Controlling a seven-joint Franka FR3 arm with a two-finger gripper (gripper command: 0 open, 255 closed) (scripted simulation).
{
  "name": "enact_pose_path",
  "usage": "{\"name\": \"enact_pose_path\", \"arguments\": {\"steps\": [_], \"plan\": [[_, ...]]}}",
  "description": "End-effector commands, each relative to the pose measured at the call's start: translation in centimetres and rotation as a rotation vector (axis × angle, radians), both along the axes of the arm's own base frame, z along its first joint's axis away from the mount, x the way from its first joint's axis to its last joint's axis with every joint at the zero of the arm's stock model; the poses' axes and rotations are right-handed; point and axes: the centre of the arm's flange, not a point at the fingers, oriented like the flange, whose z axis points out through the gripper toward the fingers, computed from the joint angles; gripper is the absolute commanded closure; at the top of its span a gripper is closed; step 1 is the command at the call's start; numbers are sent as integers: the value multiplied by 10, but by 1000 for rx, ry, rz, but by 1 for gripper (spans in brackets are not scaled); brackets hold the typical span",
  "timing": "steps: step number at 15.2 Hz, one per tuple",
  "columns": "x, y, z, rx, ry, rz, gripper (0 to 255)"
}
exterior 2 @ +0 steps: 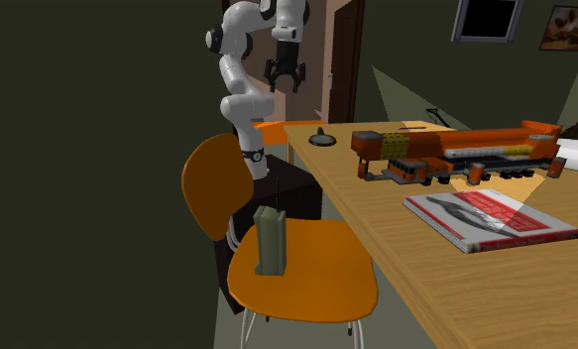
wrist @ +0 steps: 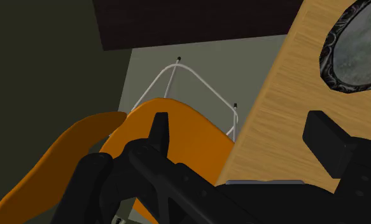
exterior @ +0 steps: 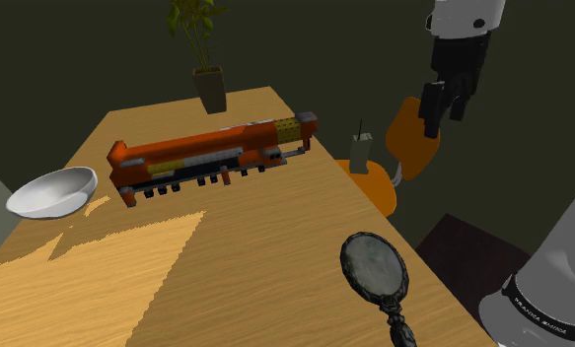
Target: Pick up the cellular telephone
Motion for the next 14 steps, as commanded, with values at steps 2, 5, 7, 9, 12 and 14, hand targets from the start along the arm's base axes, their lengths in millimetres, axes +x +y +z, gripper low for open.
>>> {"name": "enact_pose_path", "arguments": {"steps": [2, 5, 7, 9, 12, 14], "plan": [[7, -10, -6, 1, -1, 12, 0], [27, -37, -24, 4, -4, 49, 0], [42, -56, -36, 6, -5, 73, 0], [57, -74, -47, 8, -7, 97, 0], [80, -100, -65, 10, -10, 134, 0], [96, -116, -77, 12, -12, 158, 0]]}}
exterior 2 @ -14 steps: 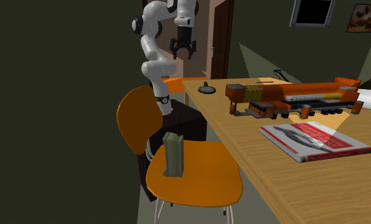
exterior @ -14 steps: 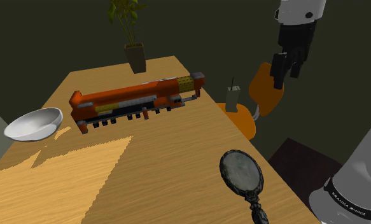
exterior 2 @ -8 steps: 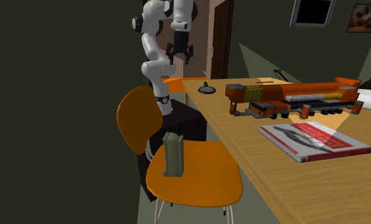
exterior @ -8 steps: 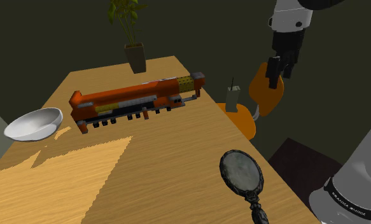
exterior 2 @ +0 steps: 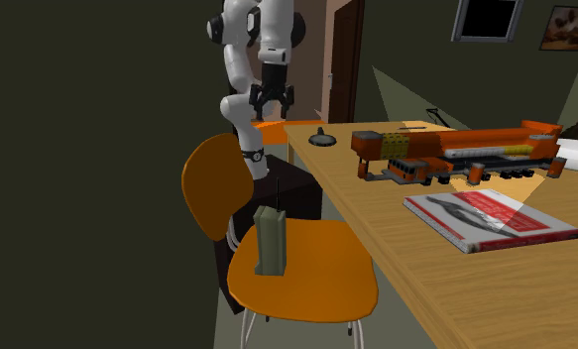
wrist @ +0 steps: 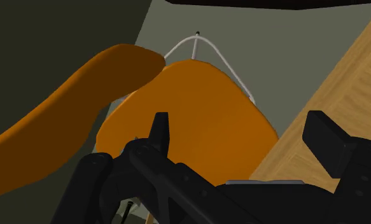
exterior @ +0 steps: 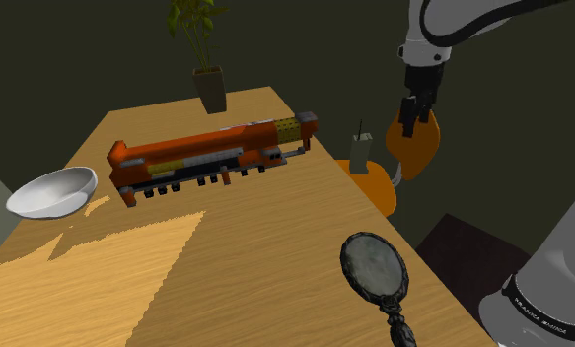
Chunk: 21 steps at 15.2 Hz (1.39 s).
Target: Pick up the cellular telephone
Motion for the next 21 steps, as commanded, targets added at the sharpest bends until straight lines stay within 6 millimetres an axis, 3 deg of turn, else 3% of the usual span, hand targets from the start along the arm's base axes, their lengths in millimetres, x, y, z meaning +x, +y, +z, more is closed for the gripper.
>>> {"name": "enact_pose_path", "arguments": {"steps": [1, 21], "plan": [[15, -17, -11, 1, -3, 26, 0], [198, -158, -130, 20, -21, 270, 0]]}}
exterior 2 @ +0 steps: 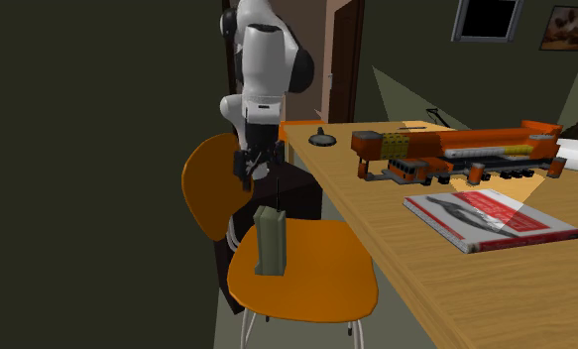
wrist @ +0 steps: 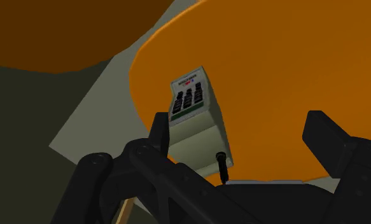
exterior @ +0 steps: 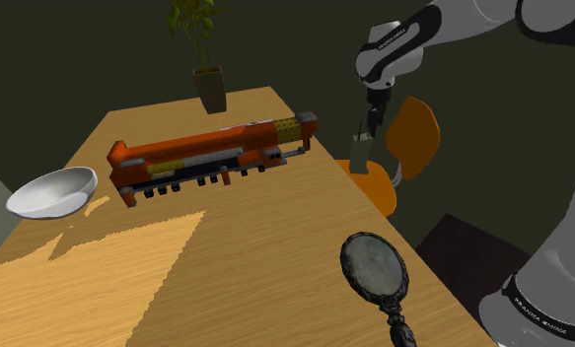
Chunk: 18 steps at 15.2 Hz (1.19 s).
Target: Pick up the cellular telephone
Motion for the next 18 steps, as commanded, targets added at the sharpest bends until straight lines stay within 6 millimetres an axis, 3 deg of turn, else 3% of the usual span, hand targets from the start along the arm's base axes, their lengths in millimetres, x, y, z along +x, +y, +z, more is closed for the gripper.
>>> {"name": "enact_pose_path", "arguments": {"steps": [1, 3, 12, 13, 18], "plan": [[22, -15, -14, 2, -2, 27, 0], [37, -24, -23, 4, -3, 45, 0], [37, -24, -63, 4, -3, 45, 0], [37, -24, -63, 4, -3, 45, 255], [37, -25, -63, 4, -3, 45, 255]]}}
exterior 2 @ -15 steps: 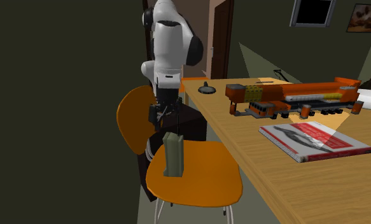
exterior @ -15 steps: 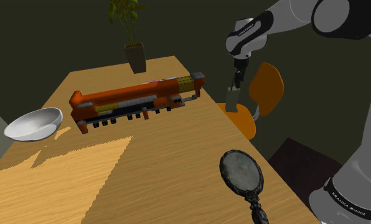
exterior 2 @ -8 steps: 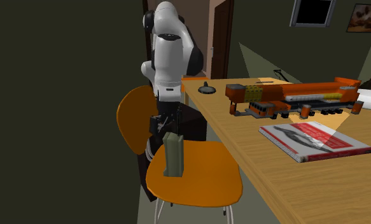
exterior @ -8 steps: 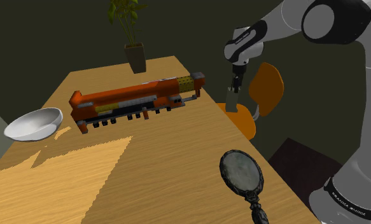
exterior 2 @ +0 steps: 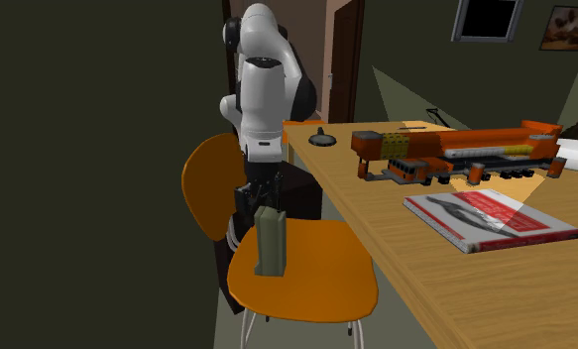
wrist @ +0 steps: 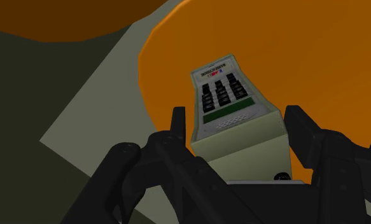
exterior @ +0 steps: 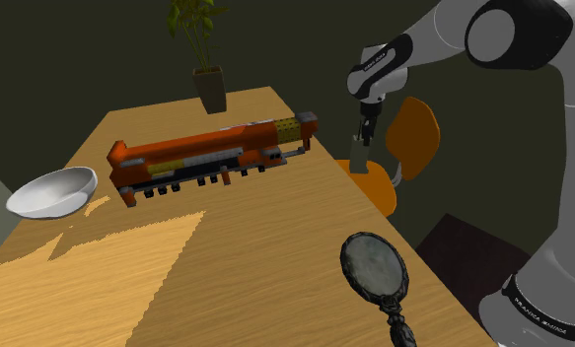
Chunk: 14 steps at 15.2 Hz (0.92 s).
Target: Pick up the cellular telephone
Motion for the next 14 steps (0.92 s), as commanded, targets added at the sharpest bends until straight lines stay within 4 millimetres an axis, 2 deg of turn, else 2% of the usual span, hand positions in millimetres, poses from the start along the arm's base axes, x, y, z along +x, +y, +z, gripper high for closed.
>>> {"name": "enact_pose_path", "arguments": {"steps": [1, 4, 14], "plan": [[0, 0, -1, 0, 2, -1, 255], [0, 0, -1, 0, 2, -1, 255], [0, 0, 52, 0, 2, -1, 255]]}}
